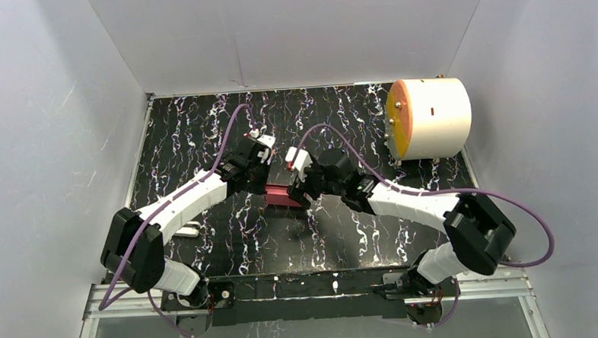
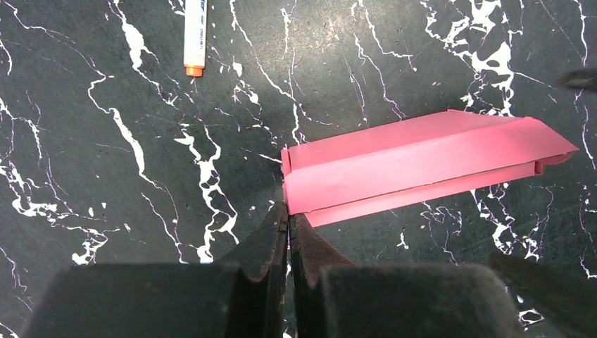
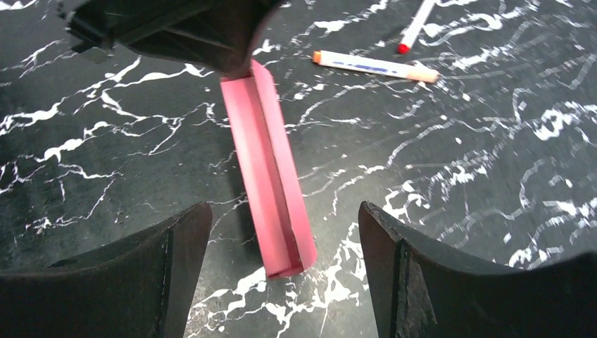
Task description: Fold the paper box
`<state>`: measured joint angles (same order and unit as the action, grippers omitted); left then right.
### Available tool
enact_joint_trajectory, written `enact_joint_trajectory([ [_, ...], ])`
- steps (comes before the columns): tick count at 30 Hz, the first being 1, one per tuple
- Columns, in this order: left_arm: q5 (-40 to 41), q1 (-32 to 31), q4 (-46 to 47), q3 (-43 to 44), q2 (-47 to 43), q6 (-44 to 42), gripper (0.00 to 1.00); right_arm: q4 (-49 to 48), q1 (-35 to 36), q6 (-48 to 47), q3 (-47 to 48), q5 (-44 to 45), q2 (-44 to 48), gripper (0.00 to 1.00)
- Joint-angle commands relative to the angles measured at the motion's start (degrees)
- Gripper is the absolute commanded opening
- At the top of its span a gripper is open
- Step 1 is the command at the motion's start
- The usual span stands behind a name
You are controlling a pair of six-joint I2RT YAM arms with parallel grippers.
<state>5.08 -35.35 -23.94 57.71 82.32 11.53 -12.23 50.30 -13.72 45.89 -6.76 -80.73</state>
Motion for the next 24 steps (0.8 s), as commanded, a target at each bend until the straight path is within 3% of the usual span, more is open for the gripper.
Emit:
enact_joint_trajectory([
  [1,-1.7,-0.5,-0.8,-0.3,-1.6,-0.7,0.0,1.2,0.0,-6.2,4.5,-9.0,-3.9,0.83],
  [8,-2.3,-0.6,-1.0,0.1,-1.6,-0.7,0.0,-0.6,0.0,-7.2,5.5,-9.8,-9.4,0.74],
  [19,-4.2,-0.7,-5.7,3.8,-0.4,-0.5,0.0,0.7,0.1,-9.7,5.9,-10.1,-12.3,0.46],
  [24,-5.1,-0.7,-10.8,8.2,1.9,-0.1,0.0,2.3,1.0,-10.8,6.8,-8.3,-13.9,0.37],
])
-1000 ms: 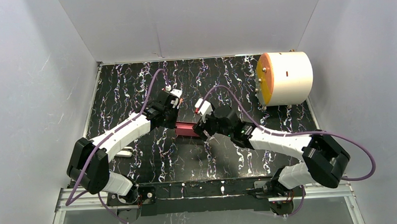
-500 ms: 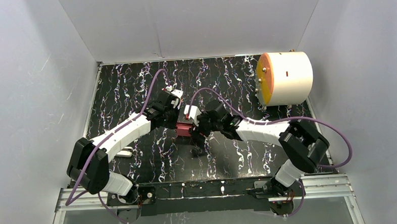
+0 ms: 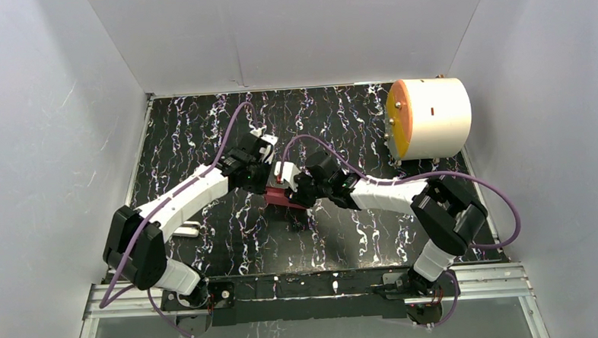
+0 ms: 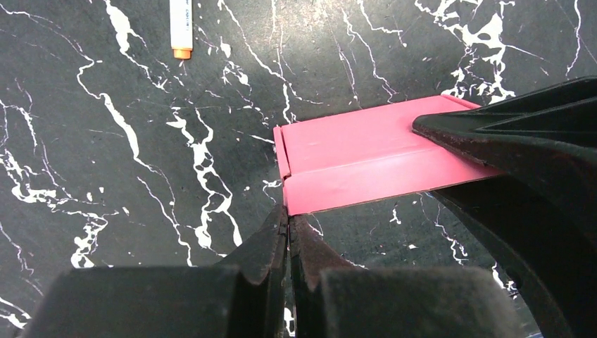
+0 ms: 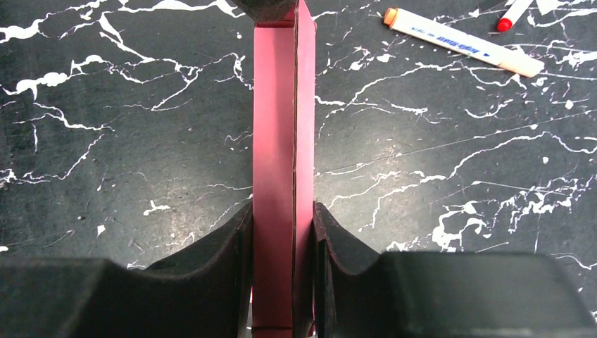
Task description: Fold the paper box
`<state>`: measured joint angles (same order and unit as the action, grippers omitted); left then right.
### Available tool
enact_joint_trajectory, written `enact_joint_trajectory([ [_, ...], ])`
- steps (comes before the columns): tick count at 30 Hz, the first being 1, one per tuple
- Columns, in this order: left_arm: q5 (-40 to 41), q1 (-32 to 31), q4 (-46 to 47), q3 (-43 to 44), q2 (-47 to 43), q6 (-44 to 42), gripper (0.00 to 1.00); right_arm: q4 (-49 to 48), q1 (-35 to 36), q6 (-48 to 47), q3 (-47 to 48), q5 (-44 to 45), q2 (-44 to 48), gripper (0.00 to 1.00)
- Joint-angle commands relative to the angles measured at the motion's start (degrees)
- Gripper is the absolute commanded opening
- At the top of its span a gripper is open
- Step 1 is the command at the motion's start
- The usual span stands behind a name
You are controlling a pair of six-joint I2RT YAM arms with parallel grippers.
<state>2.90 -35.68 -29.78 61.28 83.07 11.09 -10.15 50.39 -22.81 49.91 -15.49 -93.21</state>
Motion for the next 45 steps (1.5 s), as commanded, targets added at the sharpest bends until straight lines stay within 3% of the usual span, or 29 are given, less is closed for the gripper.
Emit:
enact_joint_trajectory([
  [1,-2.9,-0.4,-5.9,5.4,1.6,0.4,0.0,0.4,1.1,-1.9,2.8,0.9,-1.7,0.36],
  [8,-5.4,-0.4,-10.8,9.7,3.9,2.5,0.0,1.7,2.3,-2.6,3.9,5.7,-3.6,0.32],
  [24,-6.9,-0.3,-10.7,11.1,6.6,6.7,0.0,0.8,2.6,-2.0,3.4,6.9,-4.0,0.3],
  [34,-0.7,-0.3,-2.8,4.3,4.3,3.4,0.0,0.6,2.7,-1.8,3.4,6.4,-4.0,0.29],
  [45,-0.8,-0.3,2.8,0.7,2.9,1.2,0.0,0.5,2.7,-1.4,3.2,5.9,-4.3,0.29],
])
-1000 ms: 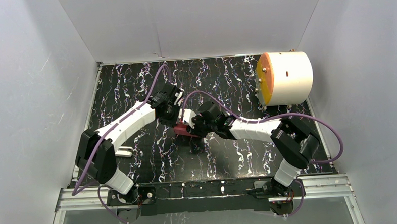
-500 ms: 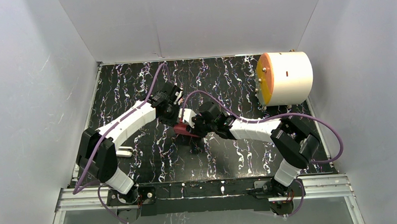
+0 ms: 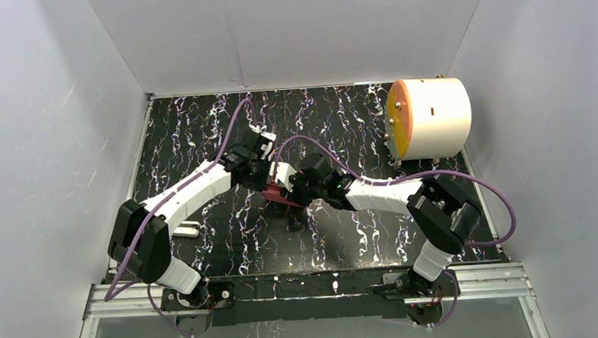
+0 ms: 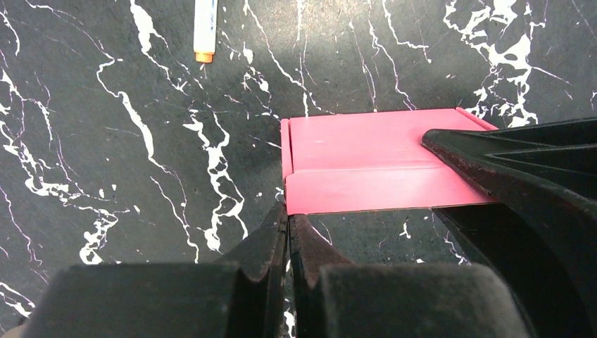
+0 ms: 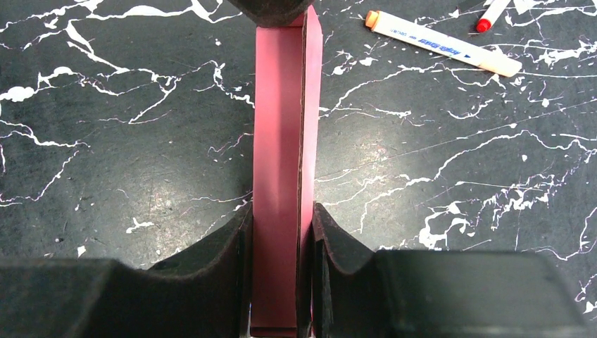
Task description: Fold the paper box
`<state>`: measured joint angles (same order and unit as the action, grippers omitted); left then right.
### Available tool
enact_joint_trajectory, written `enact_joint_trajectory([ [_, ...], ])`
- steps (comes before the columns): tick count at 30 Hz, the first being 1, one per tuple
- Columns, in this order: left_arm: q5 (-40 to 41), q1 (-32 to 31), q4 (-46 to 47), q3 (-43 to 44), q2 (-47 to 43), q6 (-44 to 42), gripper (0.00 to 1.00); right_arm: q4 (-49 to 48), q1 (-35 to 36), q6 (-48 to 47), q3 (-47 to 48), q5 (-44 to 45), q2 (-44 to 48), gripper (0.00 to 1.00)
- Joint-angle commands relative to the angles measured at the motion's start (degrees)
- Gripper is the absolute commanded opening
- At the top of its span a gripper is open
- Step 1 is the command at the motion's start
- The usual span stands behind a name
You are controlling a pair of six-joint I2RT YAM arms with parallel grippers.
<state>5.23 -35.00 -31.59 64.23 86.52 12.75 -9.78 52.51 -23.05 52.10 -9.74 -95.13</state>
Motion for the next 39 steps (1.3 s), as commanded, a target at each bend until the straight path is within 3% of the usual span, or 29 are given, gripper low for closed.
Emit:
enact_joint_trajectory([
  [1,-3.1,-0.9,5.5,-2.8,-0.8,-0.5,0.0,0.0,0.5,-1.1,1.0,0.0,-2.3,0.29],
  [19,-1.7,-2.2,8.8,-13.5,-5.9,6.2,0.03,-1.7,0.5,0.3,0.5,1.6,-2.1,0.28],
  [32,-0.6,0.3,18.1,-21.2,-25.2,21.1,0.55,-2.0,0.5,-0.5,-0.3,2.1,-1.6,0.27],
  [39,-2.5,4.5,28.4,-31.2,-32.7,37.8,0.67,-3.1,0.5,0.1,-0.7,1.9,-1.9,0.27],
])
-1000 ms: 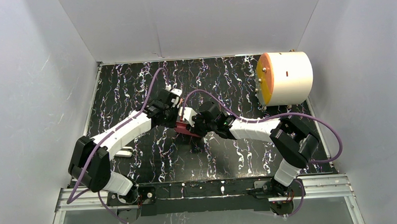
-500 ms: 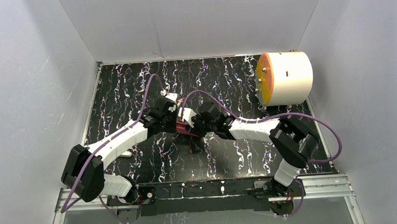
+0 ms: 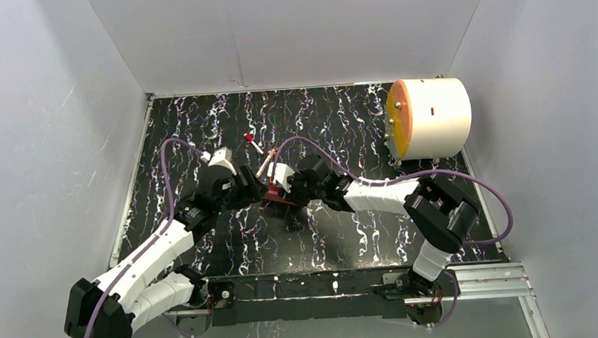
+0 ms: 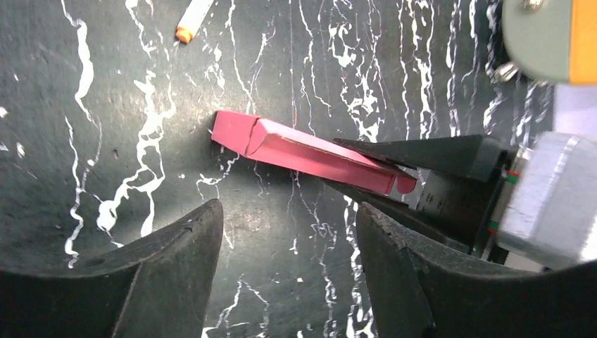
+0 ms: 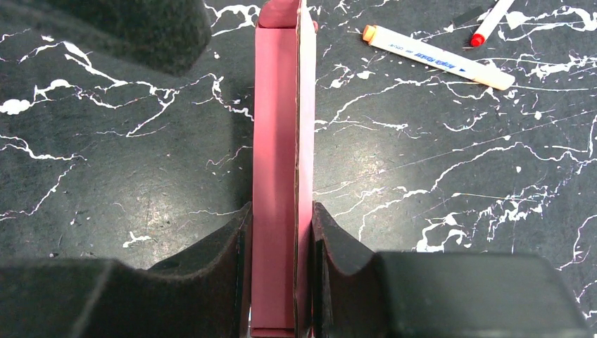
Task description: Fold the paper box
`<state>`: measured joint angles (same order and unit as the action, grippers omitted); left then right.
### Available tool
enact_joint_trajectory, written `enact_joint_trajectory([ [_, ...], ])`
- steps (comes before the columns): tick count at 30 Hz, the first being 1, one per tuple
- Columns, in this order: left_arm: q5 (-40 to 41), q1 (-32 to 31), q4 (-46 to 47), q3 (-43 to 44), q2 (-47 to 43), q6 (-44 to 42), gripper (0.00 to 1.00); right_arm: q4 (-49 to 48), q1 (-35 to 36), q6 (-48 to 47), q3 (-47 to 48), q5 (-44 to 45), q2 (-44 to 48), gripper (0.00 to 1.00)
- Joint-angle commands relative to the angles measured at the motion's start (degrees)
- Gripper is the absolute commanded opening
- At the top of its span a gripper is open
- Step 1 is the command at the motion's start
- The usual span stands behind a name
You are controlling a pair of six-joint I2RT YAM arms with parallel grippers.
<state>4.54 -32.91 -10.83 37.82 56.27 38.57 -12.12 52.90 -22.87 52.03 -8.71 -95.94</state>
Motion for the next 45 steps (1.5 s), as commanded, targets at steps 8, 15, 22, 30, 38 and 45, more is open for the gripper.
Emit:
enact_joint_trajectory([
  [8,-4.4,6.4,17.2,-8.7,-0.3,21.7,0.65,-0.8,0.1,0.3,-1.0,0.7,-1.2,0.26],
  [15,-3.0,7.4,19.8,-9.2,2.6,23.0,0.63,-1.1,0.1,0.5,-1.3,0.6,-1.2,0.26],
  [22,-3.2,7.5,22.5,-10.8,5.8,23.0,0.49,-1.4,0.1,1.0,-1.3,0.3,-1.6,0.25],
  [30,-3.5,7.5,25.0,-13.7,7.4,24.1,0.37,-1.6,0.2,1.1,-1.5,0.4,-1.6,0.25],
  [38,-4.3,7.5,26.3,-17.9,7.4,25.3,0.31,-2.7,0.1,1.7,-2.1,0.9,-1.6,0.24],
  [45,-0.7,7.5,29.0,-21.1,8.2,26.0,0.31,-4.1,0.2,2.3,-2.3,0.2,-1.5,0.24],
])
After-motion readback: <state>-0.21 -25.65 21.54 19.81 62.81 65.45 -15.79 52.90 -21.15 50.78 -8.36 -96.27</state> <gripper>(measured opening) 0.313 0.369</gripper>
